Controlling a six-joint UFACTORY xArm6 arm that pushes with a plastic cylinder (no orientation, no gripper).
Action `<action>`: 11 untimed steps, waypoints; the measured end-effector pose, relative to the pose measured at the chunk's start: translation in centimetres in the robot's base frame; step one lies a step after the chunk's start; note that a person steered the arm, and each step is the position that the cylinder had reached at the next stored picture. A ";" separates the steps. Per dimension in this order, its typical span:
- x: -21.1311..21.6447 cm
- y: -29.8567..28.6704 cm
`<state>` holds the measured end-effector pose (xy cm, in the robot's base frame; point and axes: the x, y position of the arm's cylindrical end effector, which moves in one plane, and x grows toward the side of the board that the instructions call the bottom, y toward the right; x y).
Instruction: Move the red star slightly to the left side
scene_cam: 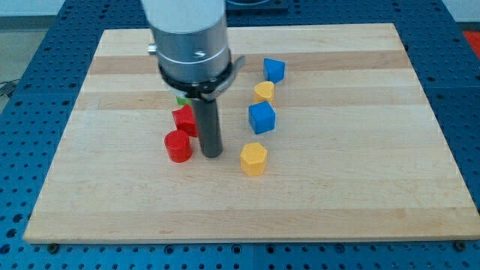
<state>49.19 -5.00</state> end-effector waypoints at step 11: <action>-4.8 -2.6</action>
<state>44.43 -7.63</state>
